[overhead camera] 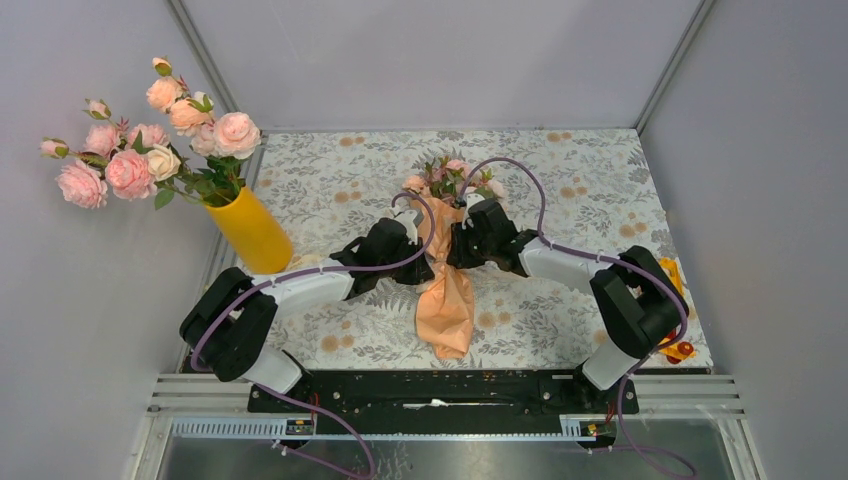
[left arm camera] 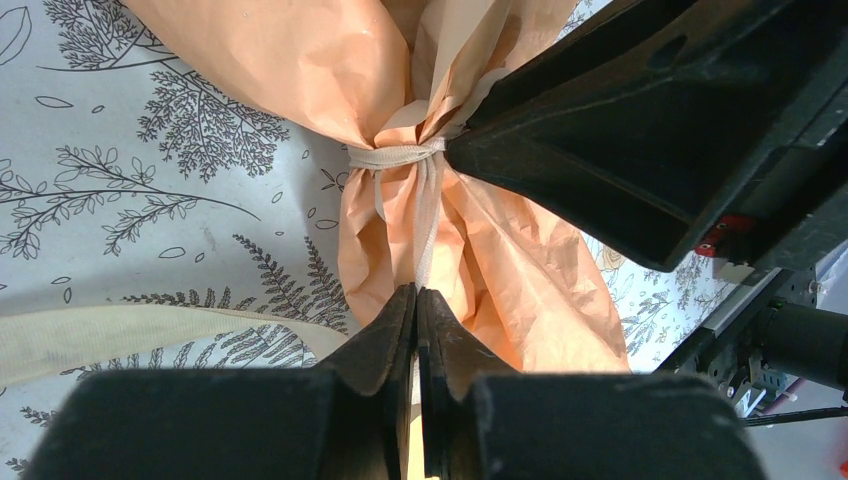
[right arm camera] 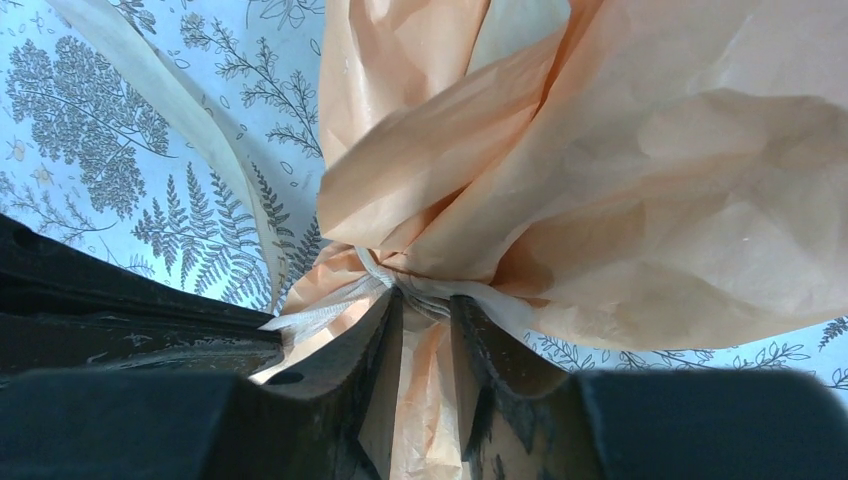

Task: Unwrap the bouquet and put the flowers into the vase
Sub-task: Untie the ribbon from the wrapping paper.

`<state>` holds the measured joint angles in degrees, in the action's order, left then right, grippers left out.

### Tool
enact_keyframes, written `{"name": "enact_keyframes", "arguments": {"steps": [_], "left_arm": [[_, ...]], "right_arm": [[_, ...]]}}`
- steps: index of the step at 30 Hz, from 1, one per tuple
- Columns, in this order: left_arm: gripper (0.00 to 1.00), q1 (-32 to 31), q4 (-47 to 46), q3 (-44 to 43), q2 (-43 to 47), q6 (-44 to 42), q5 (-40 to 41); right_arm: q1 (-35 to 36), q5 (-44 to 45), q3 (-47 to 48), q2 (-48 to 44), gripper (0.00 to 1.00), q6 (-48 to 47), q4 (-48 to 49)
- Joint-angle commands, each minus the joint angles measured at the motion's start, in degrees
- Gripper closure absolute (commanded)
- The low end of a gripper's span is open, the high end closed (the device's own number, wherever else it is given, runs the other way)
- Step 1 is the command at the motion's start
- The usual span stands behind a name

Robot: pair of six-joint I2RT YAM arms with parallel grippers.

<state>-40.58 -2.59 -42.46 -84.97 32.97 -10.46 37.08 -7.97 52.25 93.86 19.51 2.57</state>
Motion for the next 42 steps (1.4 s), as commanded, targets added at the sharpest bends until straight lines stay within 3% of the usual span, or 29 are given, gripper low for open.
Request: {"name": "enact_keyframes", "arguments": {"steps": [1, 7, 11, 19, 26, 32, 42], "left_arm": [[0.94, -0.3, -1.1, -0.6, 1.0, -0.6, 1.2], [0.93, -0.2, -0.8, -1.3, 1.1, -0.8, 1.2], [0.85, -0.2, -0.3, -2.0, 1.9, -1.0, 1.7], [0.45, 0.1, -1.1, -3.9, 5.1, 0.3, 5.4], [0.26, 3.7, -6.2, -6.2, -1.0, 4.6, 1.8], [0.24, 5.1, -8.3, -7.8, -5.1, 7.0, -0.5], [0.26, 5.2, -11.4, -7.3, -8.3, 9.0, -0.6]], "right_arm": [[0.8, 1.7, 1.4, 1.2, 0.72, -0.5, 1.3], [1.0, 4.0, -0.6, -1.0, 1.00, 0.0, 2.1], [0.9, 4.5, -1.6, -4.1, 1.00, 0.6, 2.8], [1.0, 6.1, -3.6, -7.7, 1.00, 1.6, 3.6], [1.0, 3.6, -4.8, -7.9, 1.00, 3.2, 4.4], [1.1, 2.7, -5.3, -8.2, 0.80, 3.0, 4.8], [2.1, 3.1, -2.3, -4.6, 0.65, 2.4, 4.0]]}}
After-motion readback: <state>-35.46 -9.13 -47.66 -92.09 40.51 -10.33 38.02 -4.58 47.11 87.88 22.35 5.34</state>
